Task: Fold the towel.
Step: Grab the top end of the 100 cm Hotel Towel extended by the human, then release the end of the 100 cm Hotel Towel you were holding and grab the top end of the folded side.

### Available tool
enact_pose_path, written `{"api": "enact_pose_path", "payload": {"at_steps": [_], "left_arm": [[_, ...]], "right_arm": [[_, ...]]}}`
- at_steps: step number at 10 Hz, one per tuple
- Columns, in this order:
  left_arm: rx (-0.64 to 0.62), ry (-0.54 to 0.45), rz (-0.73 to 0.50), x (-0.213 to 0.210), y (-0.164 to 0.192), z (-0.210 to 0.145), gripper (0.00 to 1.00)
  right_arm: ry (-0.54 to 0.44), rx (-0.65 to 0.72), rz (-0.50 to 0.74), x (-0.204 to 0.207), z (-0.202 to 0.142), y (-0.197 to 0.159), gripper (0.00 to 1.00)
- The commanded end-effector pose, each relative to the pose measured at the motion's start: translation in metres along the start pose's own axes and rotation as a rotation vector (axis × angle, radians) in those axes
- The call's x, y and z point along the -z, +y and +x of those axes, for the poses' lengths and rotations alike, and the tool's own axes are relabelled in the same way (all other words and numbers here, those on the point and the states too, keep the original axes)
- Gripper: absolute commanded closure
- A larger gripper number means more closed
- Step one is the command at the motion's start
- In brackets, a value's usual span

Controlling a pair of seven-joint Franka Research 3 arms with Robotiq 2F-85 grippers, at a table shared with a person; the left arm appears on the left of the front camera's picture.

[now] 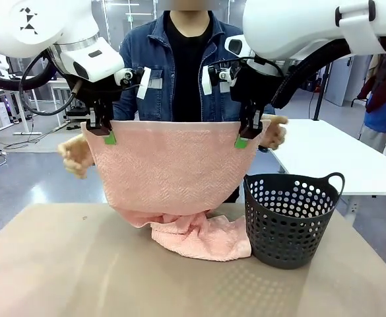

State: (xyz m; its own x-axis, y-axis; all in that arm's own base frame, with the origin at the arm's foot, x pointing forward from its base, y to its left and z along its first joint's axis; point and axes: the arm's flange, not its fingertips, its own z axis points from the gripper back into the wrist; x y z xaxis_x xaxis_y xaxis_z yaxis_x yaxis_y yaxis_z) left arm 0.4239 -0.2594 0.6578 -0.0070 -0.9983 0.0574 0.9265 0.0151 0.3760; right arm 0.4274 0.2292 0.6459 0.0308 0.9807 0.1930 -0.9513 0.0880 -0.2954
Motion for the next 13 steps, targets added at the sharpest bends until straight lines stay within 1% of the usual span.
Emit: {"api": "enact_pose_path", "payload": {"at_steps": [1, 13], "left_arm": [[0.019, 0.0, 0.0, -0.0004, 0.0002, -0.0008, 1.0], [0.019, 0.0, 0.0, -0.0004, 0.0002, -0.0008, 1.0]], "right_arm": [[0.001, 0.004, -0.001, -0.0004, -0.0017, -0.0008, 1.0], [0.001, 0.004, -0.001, -0.0004, -0.0017, -0.0008, 1.0]]}}
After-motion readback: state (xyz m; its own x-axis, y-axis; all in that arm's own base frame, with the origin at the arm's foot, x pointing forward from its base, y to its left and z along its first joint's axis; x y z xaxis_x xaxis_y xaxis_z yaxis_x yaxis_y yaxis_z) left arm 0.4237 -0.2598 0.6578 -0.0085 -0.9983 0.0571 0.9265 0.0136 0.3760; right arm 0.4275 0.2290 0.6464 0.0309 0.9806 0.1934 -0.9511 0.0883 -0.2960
